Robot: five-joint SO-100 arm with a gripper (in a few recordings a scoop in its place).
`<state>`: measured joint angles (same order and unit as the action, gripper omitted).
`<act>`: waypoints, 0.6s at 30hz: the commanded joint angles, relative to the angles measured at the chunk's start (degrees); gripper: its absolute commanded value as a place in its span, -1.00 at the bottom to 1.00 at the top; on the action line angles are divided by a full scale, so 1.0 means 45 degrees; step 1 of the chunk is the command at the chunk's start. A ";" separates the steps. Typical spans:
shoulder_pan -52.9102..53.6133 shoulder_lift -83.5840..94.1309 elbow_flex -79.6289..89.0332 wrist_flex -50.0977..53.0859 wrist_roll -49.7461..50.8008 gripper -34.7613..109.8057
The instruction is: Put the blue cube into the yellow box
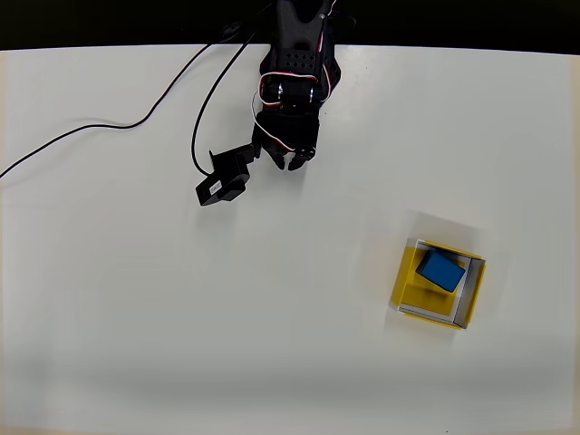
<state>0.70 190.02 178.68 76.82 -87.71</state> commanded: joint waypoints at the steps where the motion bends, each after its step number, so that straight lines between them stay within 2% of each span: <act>1: 0.0254 0.0352 0.0332 0.0117 -0.0117 -0.52; 18: 0.0156 0.0332 0.0332 0.0117 -0.0117 -0.52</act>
<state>1.05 190.02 178.68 76.82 -87.71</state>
